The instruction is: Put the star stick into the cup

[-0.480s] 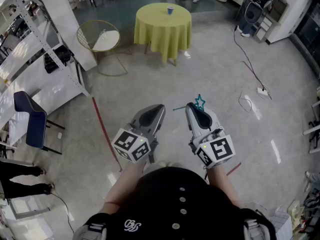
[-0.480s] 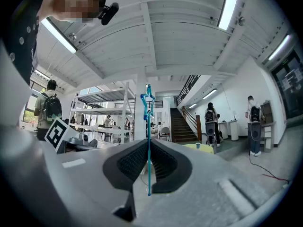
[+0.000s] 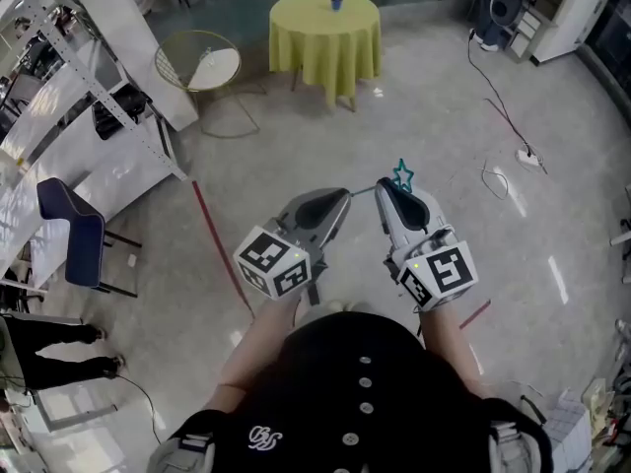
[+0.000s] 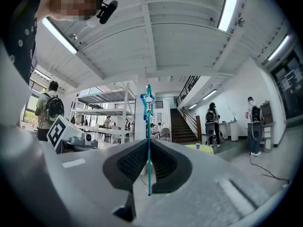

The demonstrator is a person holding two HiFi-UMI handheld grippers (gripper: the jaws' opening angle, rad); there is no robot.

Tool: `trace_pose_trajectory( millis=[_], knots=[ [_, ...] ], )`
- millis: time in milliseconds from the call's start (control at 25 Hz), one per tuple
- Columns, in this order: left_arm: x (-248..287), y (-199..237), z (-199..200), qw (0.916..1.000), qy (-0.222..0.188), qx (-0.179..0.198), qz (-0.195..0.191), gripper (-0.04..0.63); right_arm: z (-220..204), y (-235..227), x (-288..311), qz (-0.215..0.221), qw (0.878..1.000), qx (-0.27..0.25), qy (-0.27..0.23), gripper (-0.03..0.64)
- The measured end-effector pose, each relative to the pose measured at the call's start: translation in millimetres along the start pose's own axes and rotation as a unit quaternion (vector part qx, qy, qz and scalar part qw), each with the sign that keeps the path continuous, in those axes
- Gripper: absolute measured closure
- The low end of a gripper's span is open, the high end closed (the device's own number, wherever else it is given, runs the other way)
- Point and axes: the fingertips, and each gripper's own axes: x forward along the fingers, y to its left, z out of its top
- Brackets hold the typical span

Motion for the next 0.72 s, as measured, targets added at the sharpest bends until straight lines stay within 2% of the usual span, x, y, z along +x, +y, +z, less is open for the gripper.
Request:
trace_pose_trajectory(
  millis=[360, 520, 720],
  knots=[
    [-2.0, 7.6, -0.8, 0.9999, 0.005, 0.005, 0.011, 0.583, 0.7, 1.1, 4.3, 0.0, 1.0, 0.001, -0.012, 0.601],
    [-7.1, 15.8, -4.7, 0.9999, 0.007, 0.0, 0.011, 0.583, 1.1, 1.2, 6.0, -0.014, 1.0, 0.012, -0.019, 0.601],
    [-2.6, 22.2, -16.0, 0.9997, 0.013, -0.015, 0.011, 0.583, -10.7, -7.8, 6.6, -0.032, 0.999, 0.023, -0.004, 0.601]
  ],
)
